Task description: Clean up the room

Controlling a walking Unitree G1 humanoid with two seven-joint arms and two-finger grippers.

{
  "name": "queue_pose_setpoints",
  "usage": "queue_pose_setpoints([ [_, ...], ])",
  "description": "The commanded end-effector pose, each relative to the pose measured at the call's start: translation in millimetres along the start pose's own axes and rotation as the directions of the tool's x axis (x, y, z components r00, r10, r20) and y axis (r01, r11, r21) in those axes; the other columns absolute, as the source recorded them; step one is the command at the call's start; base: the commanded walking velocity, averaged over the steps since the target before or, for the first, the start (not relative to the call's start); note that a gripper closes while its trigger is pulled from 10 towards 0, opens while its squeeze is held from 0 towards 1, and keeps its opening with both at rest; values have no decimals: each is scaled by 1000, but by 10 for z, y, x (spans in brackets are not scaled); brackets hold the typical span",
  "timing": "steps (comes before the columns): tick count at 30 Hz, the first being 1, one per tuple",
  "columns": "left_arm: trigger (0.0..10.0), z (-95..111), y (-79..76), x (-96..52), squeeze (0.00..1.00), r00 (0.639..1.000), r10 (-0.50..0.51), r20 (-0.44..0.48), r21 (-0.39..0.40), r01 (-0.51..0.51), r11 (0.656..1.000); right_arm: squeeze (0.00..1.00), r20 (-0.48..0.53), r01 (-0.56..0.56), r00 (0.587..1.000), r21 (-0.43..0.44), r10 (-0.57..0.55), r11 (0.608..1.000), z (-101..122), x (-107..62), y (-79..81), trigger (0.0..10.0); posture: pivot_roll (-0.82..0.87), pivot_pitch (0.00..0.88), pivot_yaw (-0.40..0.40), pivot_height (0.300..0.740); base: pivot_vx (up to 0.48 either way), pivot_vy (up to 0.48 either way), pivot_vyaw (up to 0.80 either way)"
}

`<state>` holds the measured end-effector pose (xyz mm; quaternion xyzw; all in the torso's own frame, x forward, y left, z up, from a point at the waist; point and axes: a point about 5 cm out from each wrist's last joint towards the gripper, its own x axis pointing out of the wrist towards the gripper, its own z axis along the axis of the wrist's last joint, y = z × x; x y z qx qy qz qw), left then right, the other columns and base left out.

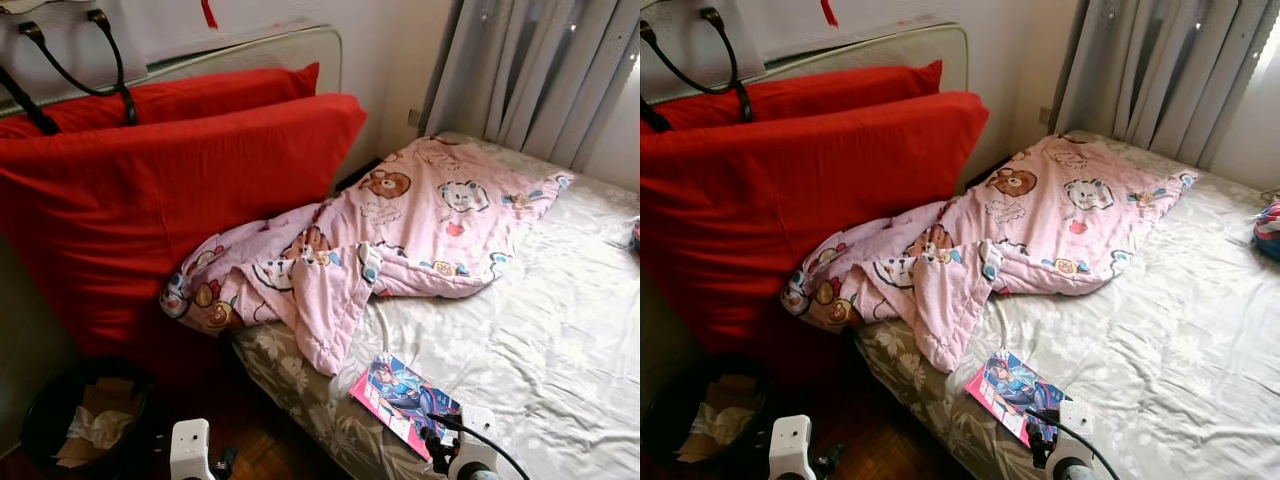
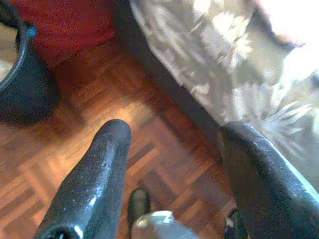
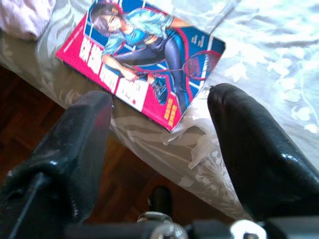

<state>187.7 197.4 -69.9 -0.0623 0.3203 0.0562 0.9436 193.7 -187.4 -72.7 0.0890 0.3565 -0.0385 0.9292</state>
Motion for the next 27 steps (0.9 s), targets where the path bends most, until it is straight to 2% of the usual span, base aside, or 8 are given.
queue_pose_setpoints([
  [1, 10000, 17, 3, -15, 0, 999, -6, 39, -5, 6, 1000, 0, 35, 3, 999, 15, -3, 1000, 18, -12, -24, 10000, 1, 0, -42, 740, 0, 0, 0],
  [4, 10000, 55, 22, -25, 0, 996, 10, 85, 12, -11, 1000, 0, 86, 1, 996, 49, -5, 999, -2, -50, -45, 10000, -1, 0, -49, 740, 0, 0, 0],
  [5, 10000, 485, -5, 143, 0, 982, 12, 189, 14, -15, 1000, 0, 104, 1, 995, 65, -8, 998, -20, -71, -59, 10000, -1, 0, -53, 740, 0, 0, 0],
  [6, 10000, 1024, -89, 265, 0, 942, -11, 335, 22, 4, 1000, 0, 114, -1, 993, 71, -7, 997, -33, -86, -69, 10000, -3, 0, -56, 740, 0, 0, 0],
  [7, 10000, 1148, -116, 273, 0, 926, -18, 378, 35, 5, 999, 0, 118, -3, 993, 74, -6, 997, -42, -93, -74, 10000, -4, 0, -57, 740, 0, 0, 0],
  [9, 10000, 1227, -148, 248, 0, 900, -27, 436, 54, 3, 999, 0, 135, -7, 991, 93, -6, 996, -61, -115, -88, 10000, -17, 0, -59, 740, 0, 0, 0],
  [16, 10000, 1311, -118, 186, 0, 851, -30, 525, 45, 7, 999, 0, 164, -11, 986, 128, -10, 992, -95, -154, -112, 10000, -23, 0, -65, 740, 0, 0, 0],
  [27, 10000, 1129, -87, 43, 0, 836, -64, 545, 88, 18, 996, 0, 189, -9, 982, 163, -23, 987, -238, -253, -122, 10000, -23, 0, -31, 740, 0, 0, 0],
])
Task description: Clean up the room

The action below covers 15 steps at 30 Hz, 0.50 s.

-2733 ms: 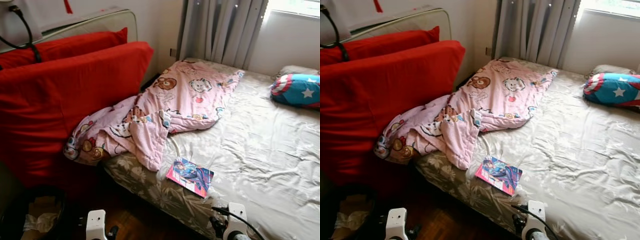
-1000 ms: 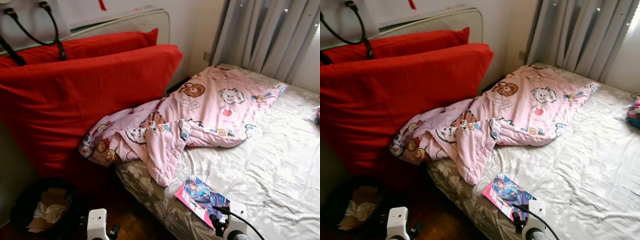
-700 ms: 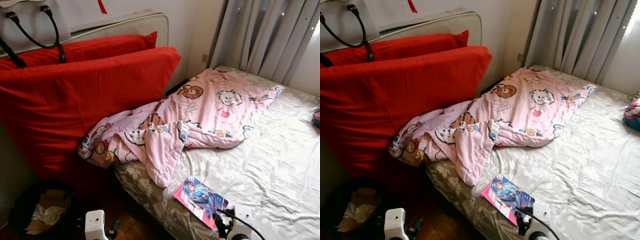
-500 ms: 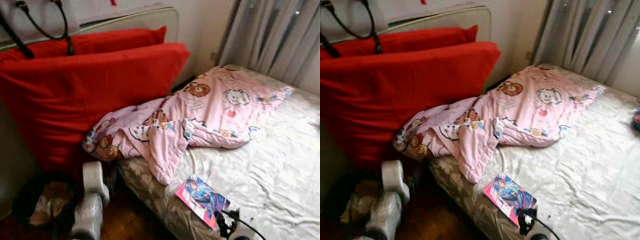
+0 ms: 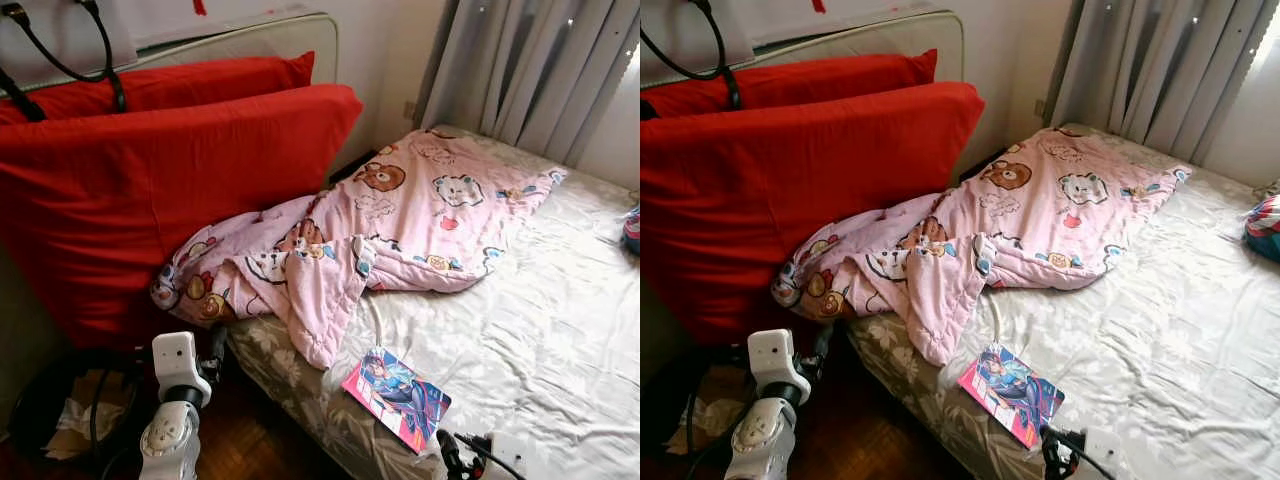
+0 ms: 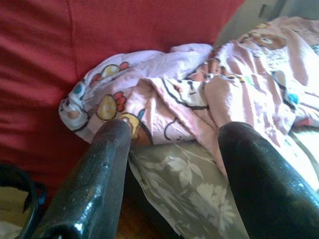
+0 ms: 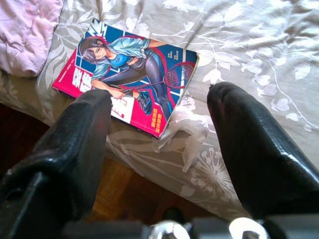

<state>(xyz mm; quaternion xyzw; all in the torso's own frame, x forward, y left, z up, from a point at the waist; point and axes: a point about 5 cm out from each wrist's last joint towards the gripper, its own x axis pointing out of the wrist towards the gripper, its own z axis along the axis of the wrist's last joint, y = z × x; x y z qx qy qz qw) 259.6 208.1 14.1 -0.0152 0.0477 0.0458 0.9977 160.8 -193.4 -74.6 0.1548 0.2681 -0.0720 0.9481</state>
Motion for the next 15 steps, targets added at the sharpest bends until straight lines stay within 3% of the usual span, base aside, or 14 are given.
queue_pose_setpoints([
  [1, 10000, 30, -18, -8, 0, 1000, -16, 21, 5, 16, 1000, 0, 16, 8, 1000, 13, -8, 1000, -15, -29, -18, 10000, -23, 0, -31, 740, 0, 0, 0],
  [6, 10000, -7, -15, -49, 0, 1000, -20, 7, 10, 20, 1000, 0, 20, 4, 1000, 4, -4, 1000, -53, -72, -27, 10000, -26, 0, -38, 740, 0, 0, 0],
  [7, 10000, 6, -13, -49, 0, 1000, -20, 12, 8, 20, 1000, 0, 145, -27, 989, -23, 30, 999, 280, 111, 51, 10000, -23, 0, -41, 740, 0, 0, 0],
  [8, 10000, 18, -11, -58, 0, 1000, -18, 21, 8, 18, 1000, 0, 334, -67, 938, -84, 91, 994, 872, 344, 200, 10000, -16, 0, -49, 740, 0, 0, 0],
  [9, 10000, 22, -9, -63, 0, 1000, -17, 23, 9, 17, 1000, 0, 389, -76, 914, -109, 113, 991, 1084, 403, 257, 10000, -16, 0, -49, 740, 0, 0, 0],
  [11, 10000, 28, 1, -82, 0, 1000, -10, 29, 7, 10, 1000, 0, 422, -76, 898, -124, 122, 989, 1220, 430, 283, 10000, -13, 0, -51, 740, 0, 0, 0],
  [15, 10000, 23, 3, -139, 0, 999, -14, 33, 3, 14, 1000, 0, 444, -96, 882, -155, 157, 983, 1246, 410, 306, 10000, -17, 0, -46, 740, 0, 0, 0],
])
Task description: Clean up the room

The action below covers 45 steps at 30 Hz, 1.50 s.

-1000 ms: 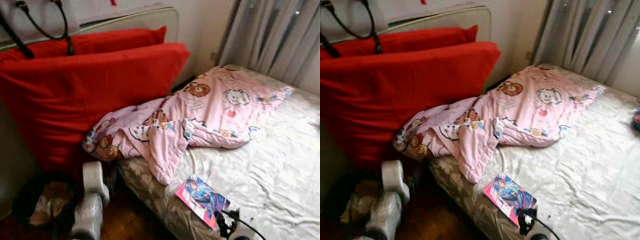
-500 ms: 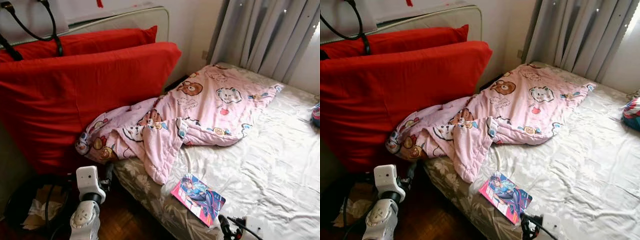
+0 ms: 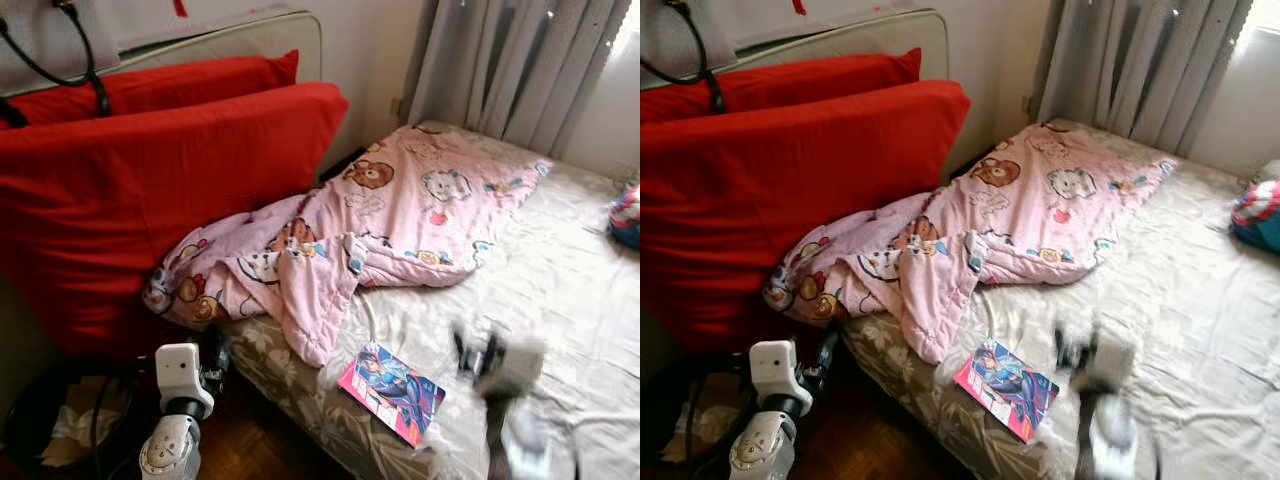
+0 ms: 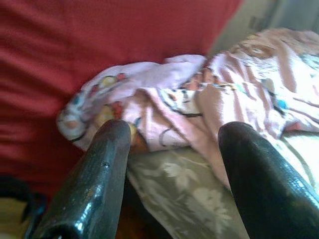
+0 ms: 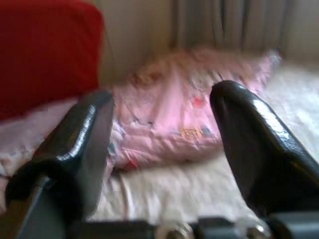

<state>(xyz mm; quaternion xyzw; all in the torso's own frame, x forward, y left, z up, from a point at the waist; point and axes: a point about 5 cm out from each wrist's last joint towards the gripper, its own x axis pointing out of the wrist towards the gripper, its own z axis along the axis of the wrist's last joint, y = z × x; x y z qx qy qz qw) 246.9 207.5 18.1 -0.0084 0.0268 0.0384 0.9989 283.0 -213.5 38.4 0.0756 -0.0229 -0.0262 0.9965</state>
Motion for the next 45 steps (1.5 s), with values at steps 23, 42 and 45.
queue_pose_setpoints([
  [23, 10000, 203, 18, -15, 0, 999, -36, 27, -5, 36, 999, 0, -152, 14, 988, -39, -20, 999, -322, -407, 91, 10000, -14, 0, -33, 697, 0, 0, 0],
  [42, 10000, 208, -24, -59, 0, 999, -51, 0, -17, 51, 999, 0, -190, 24, 981, -39, -31, 999, -348, -423, 99, 10000, -21, 4, -39, 667, 0, 0, 0],
  [45, 10000, 201, -40, -59, 0, 999, -55, -4, -24, 54, 998, 0, -177, 4, 984, -38, -11, 999, -340, -419, 124, 10000, -22, 4, -39, 667, 0, 0, 0],
])
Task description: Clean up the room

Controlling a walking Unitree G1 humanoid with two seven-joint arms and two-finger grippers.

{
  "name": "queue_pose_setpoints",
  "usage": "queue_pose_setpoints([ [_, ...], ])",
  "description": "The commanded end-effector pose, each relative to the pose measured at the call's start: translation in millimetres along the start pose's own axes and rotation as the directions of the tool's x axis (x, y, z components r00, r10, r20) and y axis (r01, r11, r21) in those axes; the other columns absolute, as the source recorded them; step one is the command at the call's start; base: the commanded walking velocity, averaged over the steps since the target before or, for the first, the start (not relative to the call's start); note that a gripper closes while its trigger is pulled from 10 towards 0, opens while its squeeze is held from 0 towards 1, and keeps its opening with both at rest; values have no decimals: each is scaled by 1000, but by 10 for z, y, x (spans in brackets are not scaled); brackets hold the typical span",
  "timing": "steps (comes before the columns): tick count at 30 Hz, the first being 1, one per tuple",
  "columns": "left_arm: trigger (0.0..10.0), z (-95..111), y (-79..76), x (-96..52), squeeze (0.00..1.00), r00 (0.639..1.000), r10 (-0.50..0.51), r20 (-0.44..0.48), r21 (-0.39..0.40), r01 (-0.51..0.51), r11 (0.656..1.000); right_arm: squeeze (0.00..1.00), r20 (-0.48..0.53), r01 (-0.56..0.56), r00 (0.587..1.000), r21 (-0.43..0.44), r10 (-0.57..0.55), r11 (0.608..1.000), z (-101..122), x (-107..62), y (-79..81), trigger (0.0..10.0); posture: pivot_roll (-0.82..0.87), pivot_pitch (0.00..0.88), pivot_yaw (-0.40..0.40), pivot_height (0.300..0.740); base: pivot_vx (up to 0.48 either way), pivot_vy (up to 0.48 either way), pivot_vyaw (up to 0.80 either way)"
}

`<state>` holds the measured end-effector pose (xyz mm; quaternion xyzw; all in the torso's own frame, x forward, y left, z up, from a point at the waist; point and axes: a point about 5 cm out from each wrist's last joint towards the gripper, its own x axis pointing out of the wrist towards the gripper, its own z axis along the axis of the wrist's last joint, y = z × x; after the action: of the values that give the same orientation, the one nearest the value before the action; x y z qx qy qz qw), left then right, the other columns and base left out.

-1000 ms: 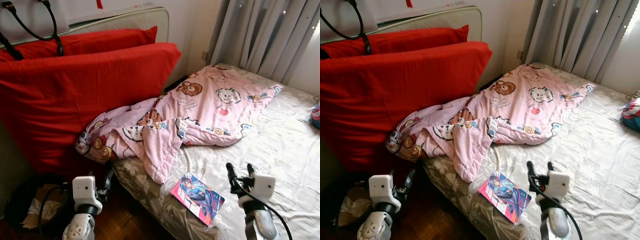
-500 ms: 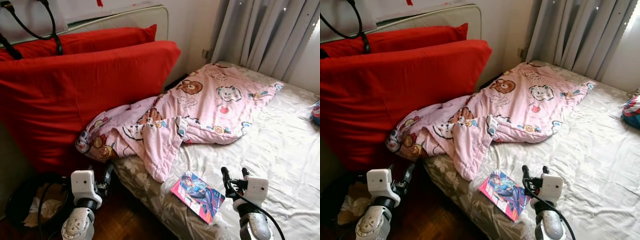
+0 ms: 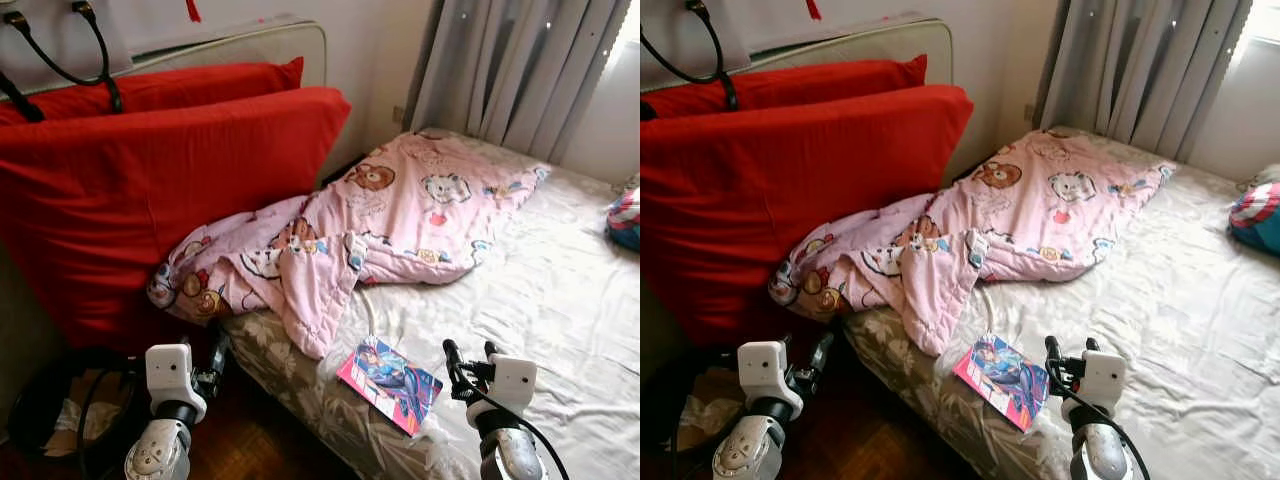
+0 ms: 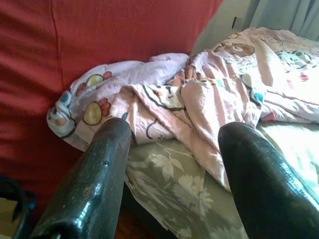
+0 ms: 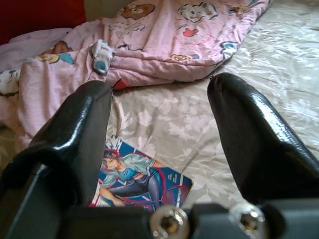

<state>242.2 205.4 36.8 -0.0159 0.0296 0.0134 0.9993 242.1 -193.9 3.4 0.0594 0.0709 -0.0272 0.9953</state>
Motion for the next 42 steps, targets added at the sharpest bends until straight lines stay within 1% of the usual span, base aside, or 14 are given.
queue_pose_setpoints([
  [1, 10000, 20, -21, -2, 0, 1000, -5, 3, -12, 5, 1000, 0, 8, -8, 1000, -3, 8, 1000, 18, 10, 4, 10000, -23, 5, -38, 667, 0, 0, 0],
  [3, 10000, 19, -31, -6, 0, 1000, -11, -1, -15, 11, 1000, 0, 2, -1, 1000, -3, 1, 1000, 13, 8, 2, 10000, -23, 5, -38, 667, 0, 0, 0],
  [6, 10000, 8, -27, -25, 0, 1000, -12, -7, -15, 12, 1000, 0, -35, 20, 999, -7, -20, 1000, -30, 0, -12, 10000, -27, 9, -34, 663, 0, 0, 0],
  [9, 10000, 7, -23, -39, 0, 1000, -11, -13, -12, 11, 1000, 0, -21, 15, 1000, -5, -15, 1000, -33, -32, -11, 10000, -28, 13, -36, 649, 0, 0, 0],
  [21, 10000, 5, -36, -39, 0, 1000, -4, -27, -18, 3, 1000, 0, -32, 2, 999, -4, -2, 1000, -28, -24, -4, 10000, -28, 35, -45, 649, 0, 0, 0],
  [23, 10000, 2, -33, -43, 0, 1000, -1, -29, -19, 1, 1000, 0, -43, -4, 999, 1, 4, 1000, -42, -24, -2, 10000, -27, 38, -46, 649, 0, 0, 0],
  [27, 10000, -20, -29, -41, 0, 999, 1, -44, -34, -3, 999, 0, -77, 1, 997, 43, 3, 999, -87, 5, 14, 10000, -30, 42, -45, 649, 0, 0, 0],
  [38, 10000, -7, -5, -28, 0, 999, 18, -39, -33, -19, 999, 0, -102, -28, 994, 40, 32, 999, -124, 11, 31, 10000, -26, 46, -49, 649, 0, 0, 0],
  [40, 10000, 1, -1, -19, 0, 999, 17, -37, -38, -19, 999, 0, -111, -55, 992, 12, 56, 998, -140, 3, 52, 10000, -24, 50, -46, 649, 137, 0, 0],
  [42, 10000, 1, -1, -18, 0, 999, 16, -37, -39, -17, 999, 0, -112, -58, 992, 8, 59, 998, -142, 1, 55, 10000, -24, 49, -45, 649, 274, 0, 0],
])
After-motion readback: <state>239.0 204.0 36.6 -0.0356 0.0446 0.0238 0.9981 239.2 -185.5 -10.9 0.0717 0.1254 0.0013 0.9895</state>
